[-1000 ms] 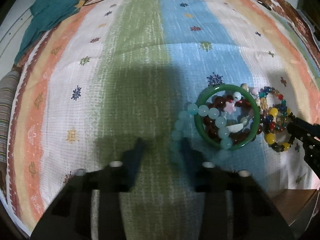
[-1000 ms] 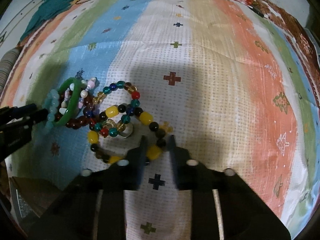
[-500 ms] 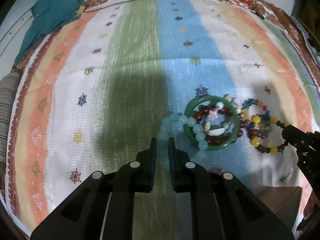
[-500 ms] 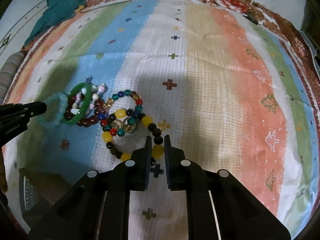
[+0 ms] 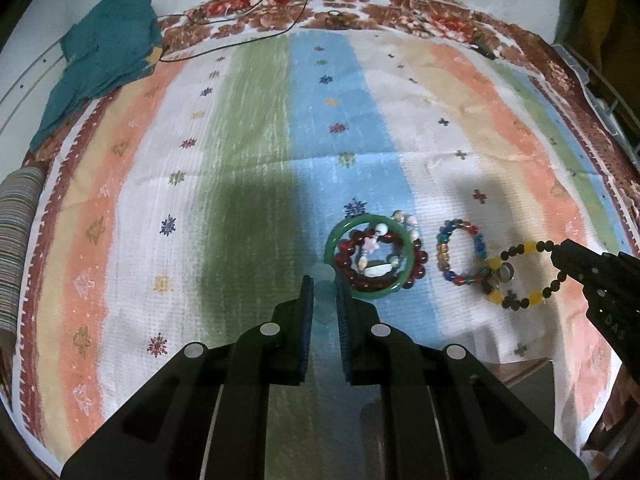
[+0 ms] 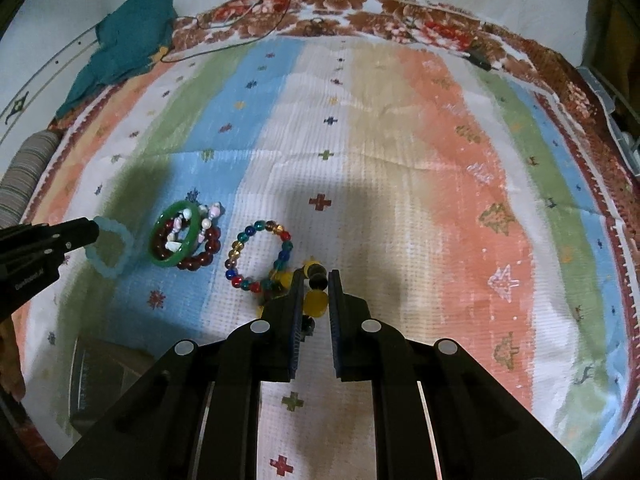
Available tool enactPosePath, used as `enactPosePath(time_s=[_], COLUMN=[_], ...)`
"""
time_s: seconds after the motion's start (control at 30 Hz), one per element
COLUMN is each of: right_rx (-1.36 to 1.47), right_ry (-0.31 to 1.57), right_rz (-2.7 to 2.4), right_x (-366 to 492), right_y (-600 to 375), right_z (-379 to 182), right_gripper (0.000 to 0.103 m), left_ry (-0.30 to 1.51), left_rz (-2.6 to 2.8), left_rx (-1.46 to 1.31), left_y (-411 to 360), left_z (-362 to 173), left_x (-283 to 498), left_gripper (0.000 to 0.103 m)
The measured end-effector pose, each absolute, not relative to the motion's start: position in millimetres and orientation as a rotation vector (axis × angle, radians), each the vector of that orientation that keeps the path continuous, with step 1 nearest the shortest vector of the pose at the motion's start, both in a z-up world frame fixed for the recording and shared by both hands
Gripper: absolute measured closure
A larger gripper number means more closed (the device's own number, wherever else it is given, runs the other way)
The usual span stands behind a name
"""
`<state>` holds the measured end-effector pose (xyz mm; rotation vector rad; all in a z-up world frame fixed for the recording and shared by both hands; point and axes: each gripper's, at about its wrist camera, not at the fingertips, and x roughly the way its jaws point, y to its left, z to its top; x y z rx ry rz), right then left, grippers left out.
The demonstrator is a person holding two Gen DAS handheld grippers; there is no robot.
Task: Organize jewelry
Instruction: 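Lift both held bracelets and carry them over the silver tin box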
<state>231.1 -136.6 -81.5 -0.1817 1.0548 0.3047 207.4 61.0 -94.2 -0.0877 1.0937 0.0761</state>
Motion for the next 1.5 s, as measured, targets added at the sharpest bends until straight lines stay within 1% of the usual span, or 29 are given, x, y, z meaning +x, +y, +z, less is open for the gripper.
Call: enactPosePath(time_s=[0.2, 0.63, 0.97, 1.23, 1.5], right_rx=[-0.199, -0.188, -0.144, -0.169, -0.148], right_ry=[1.019, 0.975, 0.874, 0.804, 0.738], right_rz=[0.312, 0.307, 0.348, 0.373, 0.387], right_x=[222.0, 205.4, 180.6, 162.2, 141.3], right_y=[-136.7, -138.5, -140.1, -134.7, -138.4], right_z=[-66.4, -55.5, -32.3, -21.9, -6.3], right_gripper=[0.090, 0.090, 0.090, 0.090, 0.090], left_ry=[1.073, 1.018, 0.926, 0.920, 0.874], left_rz=[0.066, 0.053, 0.024, 0.023, -0.005], left_rx=[-0.087, -0.086, -0.082, -0.084, -0.090], left_y=[55.8, 42.8, 29.2, 27.0, 25.1], left_z=[-85.5, -62.4, -32.9, -30.9, -19.9], left_x=[202.1, 184.5, 153.2, 144.7, 128.5], left_gripper=[0.092, 0.092, 0.092, 0.092, 0.092])
